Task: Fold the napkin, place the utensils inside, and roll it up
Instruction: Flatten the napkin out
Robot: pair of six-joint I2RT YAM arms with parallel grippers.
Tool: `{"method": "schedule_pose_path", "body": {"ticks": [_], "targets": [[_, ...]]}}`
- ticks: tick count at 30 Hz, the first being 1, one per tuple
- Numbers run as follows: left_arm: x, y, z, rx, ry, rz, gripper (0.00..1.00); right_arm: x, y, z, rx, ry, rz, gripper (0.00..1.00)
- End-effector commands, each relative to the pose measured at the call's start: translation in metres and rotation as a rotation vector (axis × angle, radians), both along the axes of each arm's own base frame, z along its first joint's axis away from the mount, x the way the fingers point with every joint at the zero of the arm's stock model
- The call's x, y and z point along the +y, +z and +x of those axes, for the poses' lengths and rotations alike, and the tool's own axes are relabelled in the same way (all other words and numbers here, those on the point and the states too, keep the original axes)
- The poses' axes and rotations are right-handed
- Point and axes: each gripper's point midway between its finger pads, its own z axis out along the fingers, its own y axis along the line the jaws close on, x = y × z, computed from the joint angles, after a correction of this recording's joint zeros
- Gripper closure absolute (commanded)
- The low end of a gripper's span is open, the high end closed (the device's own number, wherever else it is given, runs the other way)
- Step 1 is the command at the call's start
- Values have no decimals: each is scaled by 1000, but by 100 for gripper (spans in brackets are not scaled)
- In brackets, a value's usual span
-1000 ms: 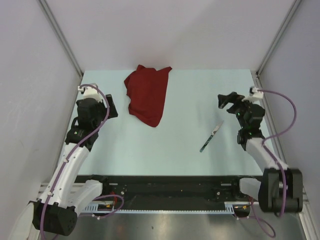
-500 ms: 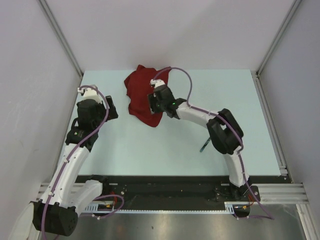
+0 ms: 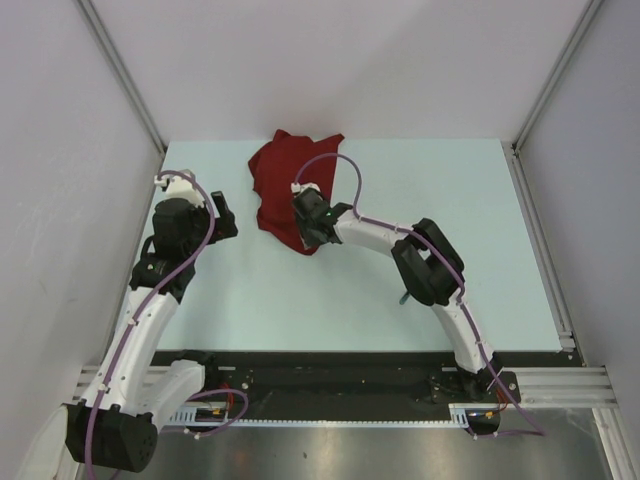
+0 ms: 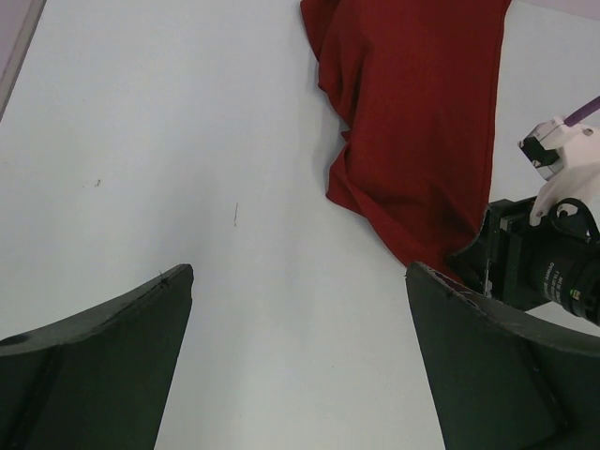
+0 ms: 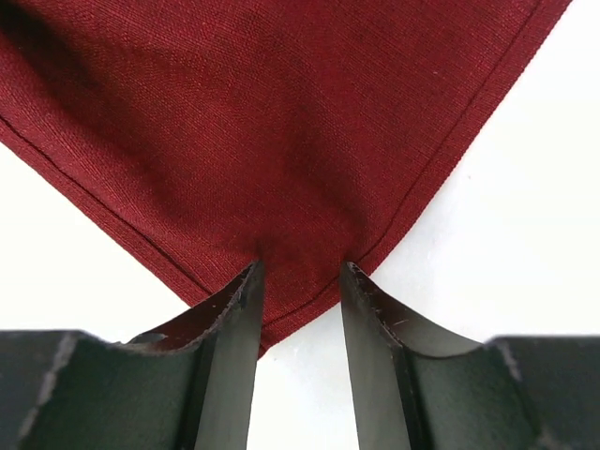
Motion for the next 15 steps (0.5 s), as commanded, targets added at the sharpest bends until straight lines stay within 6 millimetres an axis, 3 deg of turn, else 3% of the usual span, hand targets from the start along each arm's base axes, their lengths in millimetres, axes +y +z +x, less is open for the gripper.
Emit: {"method": "schedule_pose_path", "body": {"ticks": [1,10,15], "targets": [[-3,2,0,-13,-12,-33,0,-11,-19,-28,66,-8,-104,57],[-4,1,0,-9,-16,-39,0,-15,-13,-43,42,-23,-161,48],[-6,0,0,-6,-22,-43,0,-13,-24,-45,67,-14,-179,48]]}}
